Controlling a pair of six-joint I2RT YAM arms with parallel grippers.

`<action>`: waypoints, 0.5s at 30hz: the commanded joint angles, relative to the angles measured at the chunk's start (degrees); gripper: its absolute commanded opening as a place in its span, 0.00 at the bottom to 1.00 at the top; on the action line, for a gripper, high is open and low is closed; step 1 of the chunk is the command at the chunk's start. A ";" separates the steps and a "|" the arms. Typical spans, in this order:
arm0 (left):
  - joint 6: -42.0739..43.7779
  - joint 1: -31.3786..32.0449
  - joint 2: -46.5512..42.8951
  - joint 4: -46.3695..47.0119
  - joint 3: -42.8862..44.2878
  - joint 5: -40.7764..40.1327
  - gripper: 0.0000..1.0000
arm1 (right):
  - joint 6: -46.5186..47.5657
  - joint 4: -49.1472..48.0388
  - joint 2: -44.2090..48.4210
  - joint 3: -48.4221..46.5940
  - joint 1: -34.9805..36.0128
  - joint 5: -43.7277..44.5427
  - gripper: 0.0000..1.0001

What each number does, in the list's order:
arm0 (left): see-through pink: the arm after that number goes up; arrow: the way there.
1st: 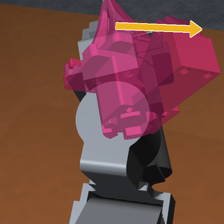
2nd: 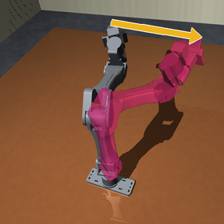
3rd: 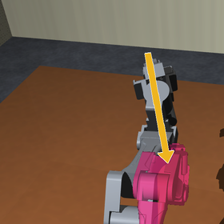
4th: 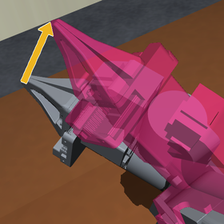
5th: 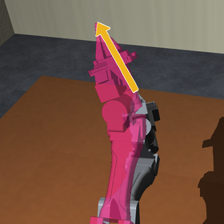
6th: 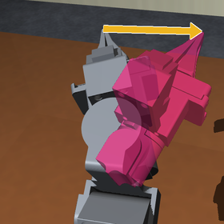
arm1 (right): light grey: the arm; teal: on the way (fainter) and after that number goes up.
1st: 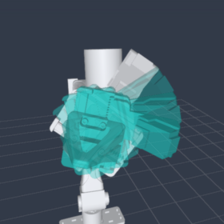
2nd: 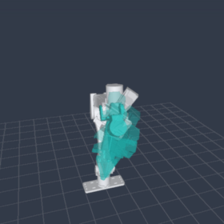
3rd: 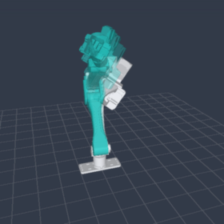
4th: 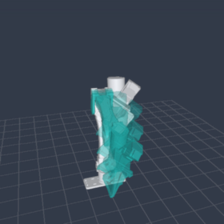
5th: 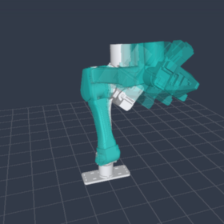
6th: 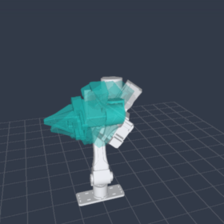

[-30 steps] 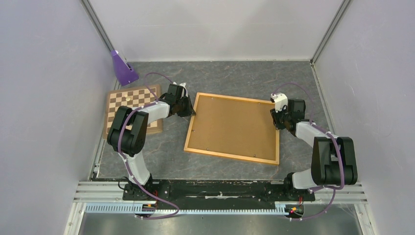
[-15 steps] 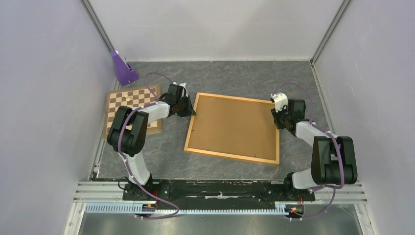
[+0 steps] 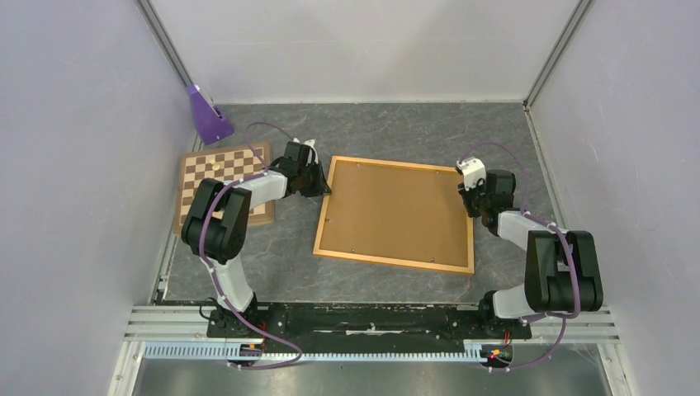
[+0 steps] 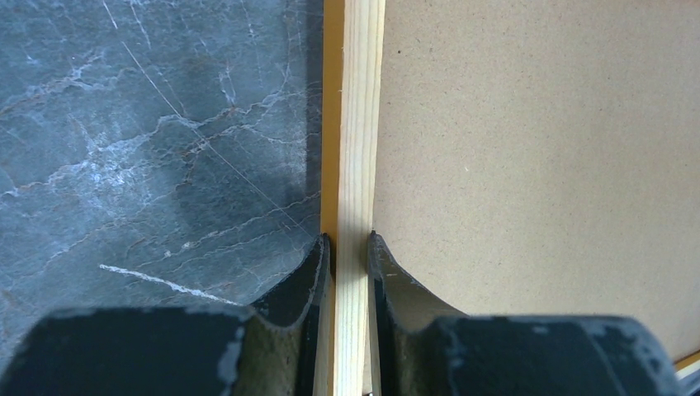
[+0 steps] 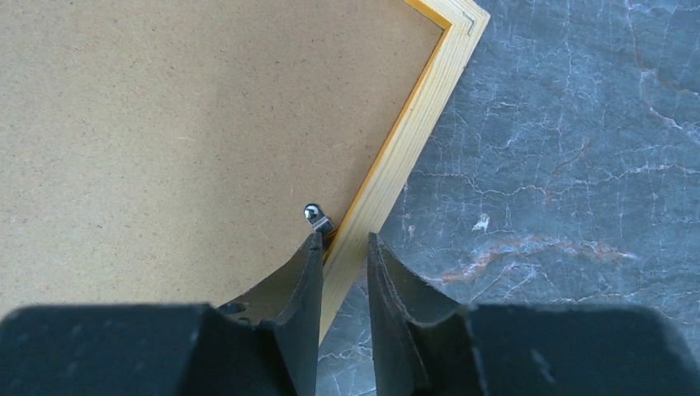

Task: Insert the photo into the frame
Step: Install the photo frame at the center of the board.

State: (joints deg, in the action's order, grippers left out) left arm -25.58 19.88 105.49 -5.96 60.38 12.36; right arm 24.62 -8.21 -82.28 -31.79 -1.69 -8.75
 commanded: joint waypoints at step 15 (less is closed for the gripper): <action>2.29 3.07 3.30 -4.98 0.68 2.76 0.02 | 7.60 5.72 -2.34 2.19 4.12 -8.30 0.00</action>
State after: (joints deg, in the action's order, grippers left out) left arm -25.17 20.34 105.84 -7.25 61.36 11.84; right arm 30.20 -9.26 -82.28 -31.35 -0.69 -8.82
